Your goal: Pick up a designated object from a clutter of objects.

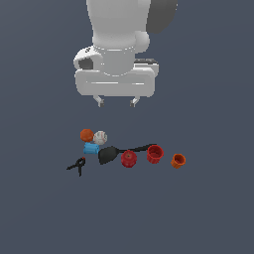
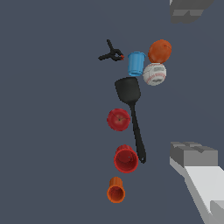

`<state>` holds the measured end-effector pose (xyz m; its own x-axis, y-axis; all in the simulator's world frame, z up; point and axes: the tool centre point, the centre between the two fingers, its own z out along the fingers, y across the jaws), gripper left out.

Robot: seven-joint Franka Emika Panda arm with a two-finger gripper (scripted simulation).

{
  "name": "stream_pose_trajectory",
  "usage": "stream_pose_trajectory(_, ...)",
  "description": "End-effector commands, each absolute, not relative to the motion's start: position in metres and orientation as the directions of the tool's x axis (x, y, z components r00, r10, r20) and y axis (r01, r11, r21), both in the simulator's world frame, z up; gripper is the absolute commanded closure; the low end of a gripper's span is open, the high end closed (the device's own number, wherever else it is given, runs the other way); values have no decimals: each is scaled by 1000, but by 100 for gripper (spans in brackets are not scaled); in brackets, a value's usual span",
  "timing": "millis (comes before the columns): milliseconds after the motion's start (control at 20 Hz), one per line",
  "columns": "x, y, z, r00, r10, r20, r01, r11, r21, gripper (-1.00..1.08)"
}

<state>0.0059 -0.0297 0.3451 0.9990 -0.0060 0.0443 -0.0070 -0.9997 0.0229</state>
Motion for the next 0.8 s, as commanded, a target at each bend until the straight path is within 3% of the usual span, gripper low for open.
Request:
stream_pose_trajectory(0, 6, -30, 346, 999, 7, 44, 6, -1000, 30, -92)
stream_pose_trajectory(750, 6, -52, 312, 985, -169, 39, -169, -986, 4, -92)
